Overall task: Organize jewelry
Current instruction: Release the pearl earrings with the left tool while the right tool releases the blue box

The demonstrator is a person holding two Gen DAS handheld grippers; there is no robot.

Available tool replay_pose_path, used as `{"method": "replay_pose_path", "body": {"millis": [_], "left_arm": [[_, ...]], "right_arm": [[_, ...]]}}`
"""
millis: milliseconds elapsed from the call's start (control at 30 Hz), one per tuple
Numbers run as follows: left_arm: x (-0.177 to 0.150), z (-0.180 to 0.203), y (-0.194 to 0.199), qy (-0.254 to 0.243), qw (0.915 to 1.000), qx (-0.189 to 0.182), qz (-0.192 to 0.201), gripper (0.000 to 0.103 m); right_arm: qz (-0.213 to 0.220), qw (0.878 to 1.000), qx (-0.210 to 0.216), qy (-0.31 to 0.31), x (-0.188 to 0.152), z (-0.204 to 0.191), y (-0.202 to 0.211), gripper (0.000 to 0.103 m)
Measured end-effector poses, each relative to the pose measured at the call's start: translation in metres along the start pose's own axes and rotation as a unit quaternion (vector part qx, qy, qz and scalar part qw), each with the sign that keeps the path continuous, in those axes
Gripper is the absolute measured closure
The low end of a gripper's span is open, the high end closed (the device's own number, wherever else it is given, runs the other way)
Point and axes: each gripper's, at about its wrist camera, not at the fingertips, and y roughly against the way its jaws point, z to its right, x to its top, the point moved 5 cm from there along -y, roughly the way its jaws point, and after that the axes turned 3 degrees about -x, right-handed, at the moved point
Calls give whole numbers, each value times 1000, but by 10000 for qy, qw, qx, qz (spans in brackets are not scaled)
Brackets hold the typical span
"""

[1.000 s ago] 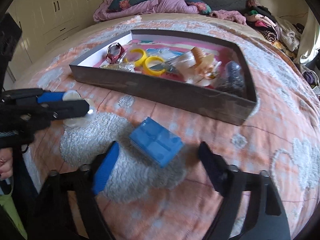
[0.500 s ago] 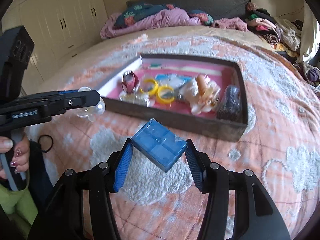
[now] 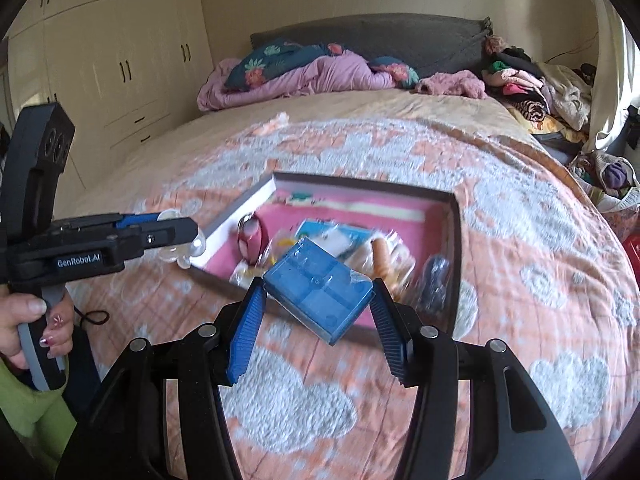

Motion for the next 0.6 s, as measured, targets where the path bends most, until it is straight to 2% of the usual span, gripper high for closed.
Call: {"method": "replay_pose_path", "body": {"millis": [300, 600], "left_arm": [[16, -5, -5, -105, 9998, 139, 102, 73], [21, -14, -22, -64, 9998, 201, -4, 73]], "right_arm": [[136, 9998, -133, -77, 19, 15, -3, 51], [85, 9997, -225, -77, 24, 22, -19, 51]]}}
